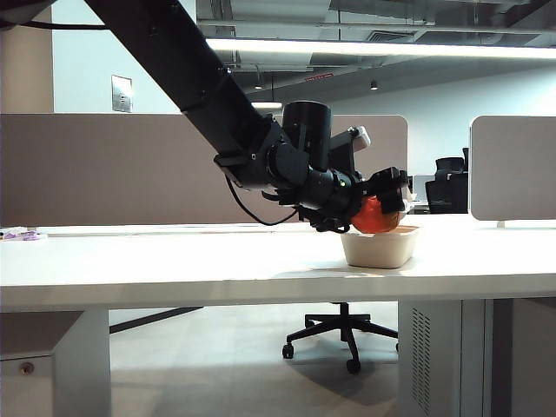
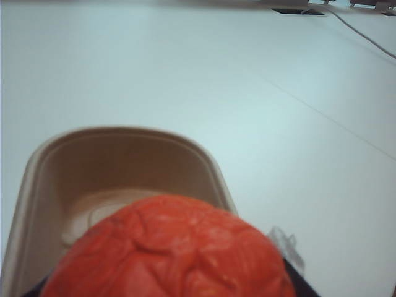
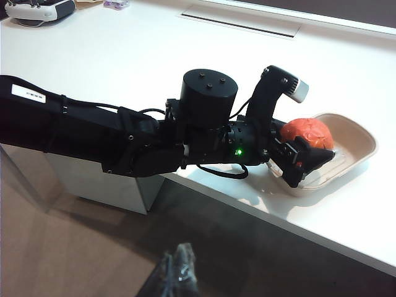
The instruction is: Pick up the orange and place it into the paper lunchbox.
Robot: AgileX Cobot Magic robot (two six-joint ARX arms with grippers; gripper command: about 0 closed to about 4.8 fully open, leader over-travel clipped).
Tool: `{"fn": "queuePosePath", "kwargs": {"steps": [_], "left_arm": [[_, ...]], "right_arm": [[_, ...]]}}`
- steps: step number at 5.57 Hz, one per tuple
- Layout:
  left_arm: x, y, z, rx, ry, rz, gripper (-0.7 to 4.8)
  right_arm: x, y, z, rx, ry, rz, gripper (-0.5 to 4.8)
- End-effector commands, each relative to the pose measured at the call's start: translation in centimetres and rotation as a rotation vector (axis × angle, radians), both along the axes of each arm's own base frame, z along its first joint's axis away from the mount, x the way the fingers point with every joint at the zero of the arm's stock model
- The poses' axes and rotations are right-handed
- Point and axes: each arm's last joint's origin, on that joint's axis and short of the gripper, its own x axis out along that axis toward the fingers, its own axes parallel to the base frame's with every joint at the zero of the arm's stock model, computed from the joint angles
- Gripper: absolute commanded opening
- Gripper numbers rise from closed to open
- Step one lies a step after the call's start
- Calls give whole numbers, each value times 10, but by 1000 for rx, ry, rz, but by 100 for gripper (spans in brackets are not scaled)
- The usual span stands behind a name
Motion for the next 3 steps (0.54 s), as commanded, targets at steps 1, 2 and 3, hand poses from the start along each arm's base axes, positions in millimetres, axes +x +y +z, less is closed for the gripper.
{"fn": "queuePosePath", "kwargs": {"steps": [1, 2, 3], "left_arm": [[0, -2, 6, -15, -22, -3, 404], [0, -2, 7, -19, -28, -3, 404], [0, -2, 8, -20, -28, -2, 404]], "right_arm": [[-1, 0, 3, 12, -16, 0, -5], [-1, 0, 3, 12, -16, 0, -5], [-1, 0, 3, 12, -16, 0, -5]]}}
